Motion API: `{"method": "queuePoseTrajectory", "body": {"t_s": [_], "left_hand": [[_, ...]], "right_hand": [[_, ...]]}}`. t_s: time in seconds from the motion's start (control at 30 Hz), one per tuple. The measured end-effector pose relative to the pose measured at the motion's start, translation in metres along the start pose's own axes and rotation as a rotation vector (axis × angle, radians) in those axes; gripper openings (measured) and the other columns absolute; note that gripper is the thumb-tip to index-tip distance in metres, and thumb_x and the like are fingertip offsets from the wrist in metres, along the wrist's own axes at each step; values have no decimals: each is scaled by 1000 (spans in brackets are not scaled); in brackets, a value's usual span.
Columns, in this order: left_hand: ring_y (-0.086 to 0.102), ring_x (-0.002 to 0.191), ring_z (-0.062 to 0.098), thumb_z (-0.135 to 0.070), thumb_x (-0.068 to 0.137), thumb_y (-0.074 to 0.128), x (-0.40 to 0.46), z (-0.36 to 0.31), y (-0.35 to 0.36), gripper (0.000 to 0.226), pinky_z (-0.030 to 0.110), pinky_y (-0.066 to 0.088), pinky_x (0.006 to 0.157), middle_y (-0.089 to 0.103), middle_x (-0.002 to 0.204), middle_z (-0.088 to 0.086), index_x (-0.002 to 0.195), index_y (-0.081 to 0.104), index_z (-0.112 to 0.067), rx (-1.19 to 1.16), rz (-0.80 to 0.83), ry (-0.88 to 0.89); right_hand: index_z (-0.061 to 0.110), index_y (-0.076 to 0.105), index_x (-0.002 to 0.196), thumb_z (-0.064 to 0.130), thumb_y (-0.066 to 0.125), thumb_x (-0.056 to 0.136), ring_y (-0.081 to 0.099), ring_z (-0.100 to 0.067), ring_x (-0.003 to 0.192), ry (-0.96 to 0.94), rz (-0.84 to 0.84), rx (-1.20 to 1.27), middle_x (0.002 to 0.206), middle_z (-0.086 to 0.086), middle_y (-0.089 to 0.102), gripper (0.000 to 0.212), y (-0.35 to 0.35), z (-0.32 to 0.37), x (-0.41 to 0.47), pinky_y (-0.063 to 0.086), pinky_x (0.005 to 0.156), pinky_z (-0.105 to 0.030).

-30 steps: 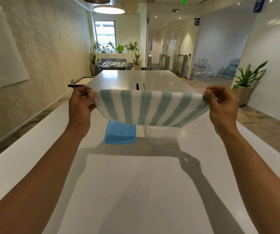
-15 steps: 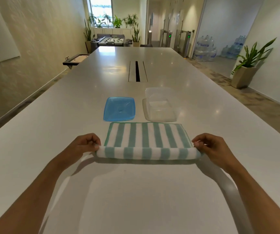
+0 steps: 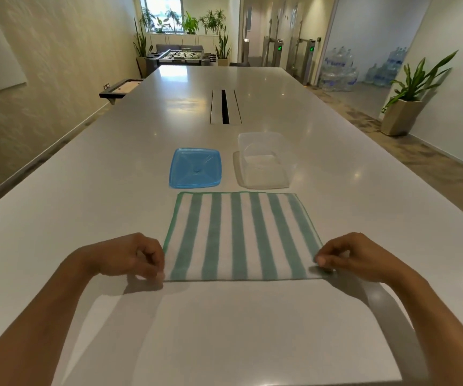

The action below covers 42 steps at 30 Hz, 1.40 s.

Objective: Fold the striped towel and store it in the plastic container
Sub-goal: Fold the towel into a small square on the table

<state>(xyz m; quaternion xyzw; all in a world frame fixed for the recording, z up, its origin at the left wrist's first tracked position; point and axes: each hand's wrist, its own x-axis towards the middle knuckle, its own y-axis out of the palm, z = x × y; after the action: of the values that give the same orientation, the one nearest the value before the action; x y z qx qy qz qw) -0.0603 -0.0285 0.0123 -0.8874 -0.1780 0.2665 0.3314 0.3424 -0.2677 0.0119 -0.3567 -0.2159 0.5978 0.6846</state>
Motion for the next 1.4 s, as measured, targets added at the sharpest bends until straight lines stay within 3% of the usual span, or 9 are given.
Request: {"method": "queuePoseTrajectory", "body": {"t_s": [0.1, 0.23, 0.33, 0.47, 0.63, 0.83, 1.1, 1.23, 1.4], "left_hand": [[55, 60, 12, -51, 77, 70, 13, -13, -5, 39, 29, 43, 63, 67, 67, 10, 62, 68, -15, 134, -310, -44], [61, 75, 23, -30, 84, 70, 53, -46, 14, 20, 37, 48, 73, 65, 80, 6, 72, 65, -16, 28, -898, 88], [55, 116, 29, -44, 90, 55, 83, -58, 42, 37, 40, 44, 96, 60, 126, 9, 116, 64, -19, 97, -791, 58], [10, 148, 21, -66, 92, 23, 96, -43, 77, 63, 48, 9, 119, 19, 161, -1, 147, 26, -36, 385, -535, -115], [-1, 149, 19, -71, 89, 15, 96, -37, 78, 68, 51, 0, 117, 6, 162, -4, 150, 16, -40, 377, -537, -234], [43, 124, 36, -53, 92, 42, 88, -44, 63, 57, 48, 36, 99, 46, 139, 17, 138, 42, -20, 314, -806, -429], [55, 113, 37, -46, 78, 68, 85, -44, 21, 73, 42, 47, 92, 53, 129, 17, 138, 35, -20, -54, -607, -535], [55, 111, 36, -48, 81, 66, 85, -47, 22, 71, 40, 43, 83, 56, 124, 16, 134, 34, -12, 119, -584, -578], [50, 116, 41, -43, 87, 62, 91, -60, 30, 67, 44, 44, 91, 50, 127, 23, 134, 33, -4, 272, -603, -598]], "right_hand": [[27, 73, 78, 60, 58, 79, 66, -13, 64, 37, -236, -153, 69, 6, 71, 36, 4, 10, 15, 57, 68, -34], [23, 67, 115, 45, 58, 92, 63, -19, 102, -29, -512, -180, 115, -1, 70, 33, 30, 36, 49, 50, 90, -36], [22, 46, 143, 49, 43, 98, 43, -26, 134, -24, -381, -326, 148, -6, 47, 52, 63, 45, 71, 36, 108, -41], [30, 16, 154, 62, 19, 96, 6, -20, 151, 88, -178, -484, 164, 0, 11, 67, 88, 32, 78, 5, 121, -50], [36, 9, 154, 75, 10, 88, -3, -19, 151, 181, -143, -485, 165, 3, -1, 78, 81, 24, 76, -2, 119, -55], [25, 16, 154, 73, 12, 90, 9, -29, 150, 245, -275, -438, 164, -10, 11, 80, 78, 13, 77, 10, 120, -54], [24, 4, 155, 69, 11, 92, -2, -26, 151, 248, -227, -454, 165, -6, -2, 78, 78, 16, 78, 2, 120, -56], [18, 7, 155, 58, 16, 98, -3, -25, 151, 176, -260, -542, 165, -7, 0, 71, 77, 27, 80, 1, 120, -56], [18, 15, 155, 55, 21, 98, -1, -22, 151, 50, -277, -501, 165, -4, 5, 68, 90, 61, 98, 1, 121, -51]]}}
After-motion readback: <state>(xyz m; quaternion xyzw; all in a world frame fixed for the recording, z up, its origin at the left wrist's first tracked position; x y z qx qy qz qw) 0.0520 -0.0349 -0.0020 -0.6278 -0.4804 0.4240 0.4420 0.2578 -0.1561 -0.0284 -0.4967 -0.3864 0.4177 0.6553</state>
